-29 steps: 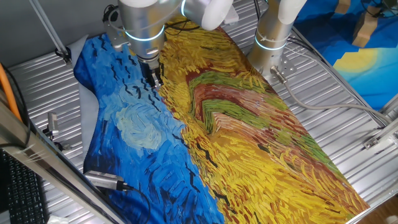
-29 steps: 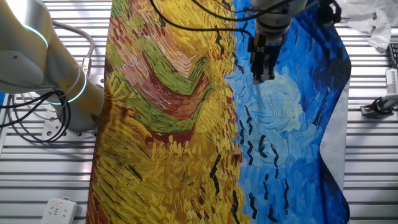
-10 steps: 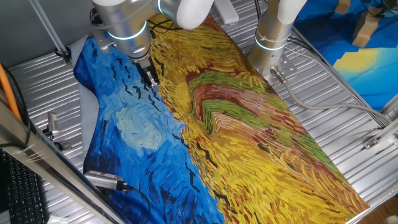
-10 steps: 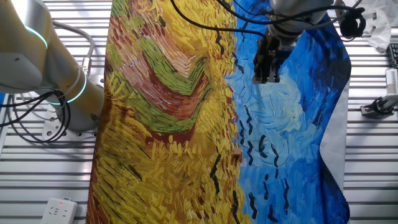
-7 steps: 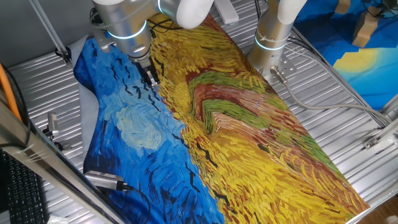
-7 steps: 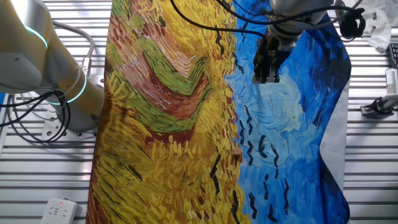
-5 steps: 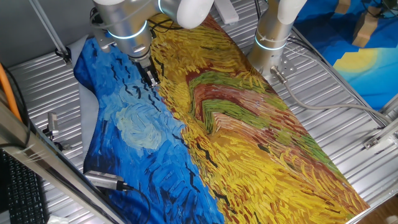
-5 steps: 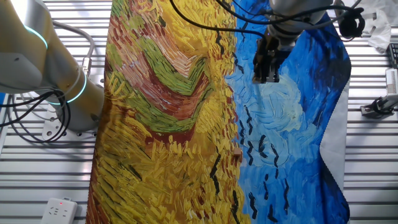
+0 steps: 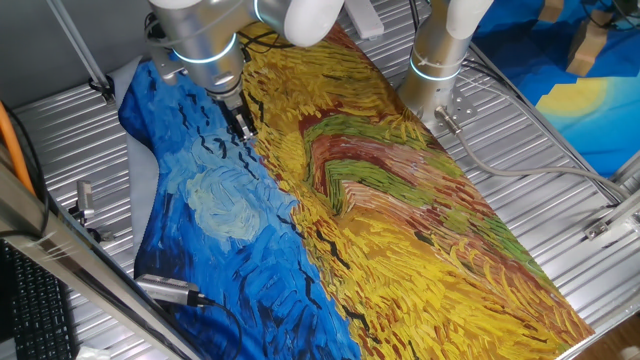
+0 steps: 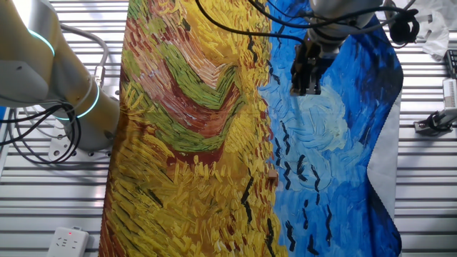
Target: Pick up the small block on the left and move it to the right
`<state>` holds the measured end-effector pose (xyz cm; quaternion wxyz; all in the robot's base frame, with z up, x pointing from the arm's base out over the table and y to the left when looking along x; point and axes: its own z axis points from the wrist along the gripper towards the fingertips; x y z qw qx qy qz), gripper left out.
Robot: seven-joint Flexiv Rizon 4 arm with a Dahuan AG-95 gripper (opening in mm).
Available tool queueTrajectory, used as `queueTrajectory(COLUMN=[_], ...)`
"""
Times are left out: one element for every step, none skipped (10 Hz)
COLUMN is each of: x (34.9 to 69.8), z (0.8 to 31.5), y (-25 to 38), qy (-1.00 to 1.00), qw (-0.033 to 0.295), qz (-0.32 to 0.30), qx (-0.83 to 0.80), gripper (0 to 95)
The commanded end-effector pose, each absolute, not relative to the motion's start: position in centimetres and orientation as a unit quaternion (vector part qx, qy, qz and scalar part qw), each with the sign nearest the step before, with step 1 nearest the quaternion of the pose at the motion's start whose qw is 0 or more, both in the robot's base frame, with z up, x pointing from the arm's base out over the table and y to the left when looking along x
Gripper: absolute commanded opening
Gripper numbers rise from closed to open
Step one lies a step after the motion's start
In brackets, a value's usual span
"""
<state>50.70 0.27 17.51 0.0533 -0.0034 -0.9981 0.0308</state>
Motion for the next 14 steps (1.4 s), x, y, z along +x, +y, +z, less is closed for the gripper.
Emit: queueTrajectory(x=[50.72, 50.72, 50.72, 50.72, 50.72, 50.71, 50.71, 50.72, 50.73, 50.73, 50.74, 50.77, 50.76, 50.62], z=[17.52, 17.52, 17.52, 17.52, 17.52, 17.51, 17.51, 17.48, 17.44, 17.44, 17.43, 17.4, 17.28, 17.26], y=[0.28, 0.28, 0.28, 0.28, 0.28, 0.28, 0.29, 0.3, 0.33, 0.33, 0.36, 0.41, 0.45, 0.47], qy=[-0.998, -0.998, -0.998, -0.998, -0.999, -0.999, -0.999, -0.999, -0.999, -0.999, -0.999, -0.999, -0.999, -0.998], qw=[0.053, 0.053, 0.052, 0.051, 0.051, 0.049, 0.049, 0.049, 0.048, 0.047, 0.046, 0.047, 0.047, 0.044], qz=[0.029, 0.025, 0.022, 0.022, 0.019, 0.018, 0.014, 0.006, 0.004, 0.004, 0.006, 0.004, -0.008, -0.022], qx=[-0.003, -0.003, -0.003, -0.003, -0.002, 0.001, 0.006, 0.006, -0.005, 0.002, 0.013, 0.01, 0.022, 0.037], gripper=[0.0, 0.0, 0.0, 0.0, 0.0, 0.0, 0.0, 0.0, 0.0, 0.0, 0.0, 0.0, 0.0, 0.0])
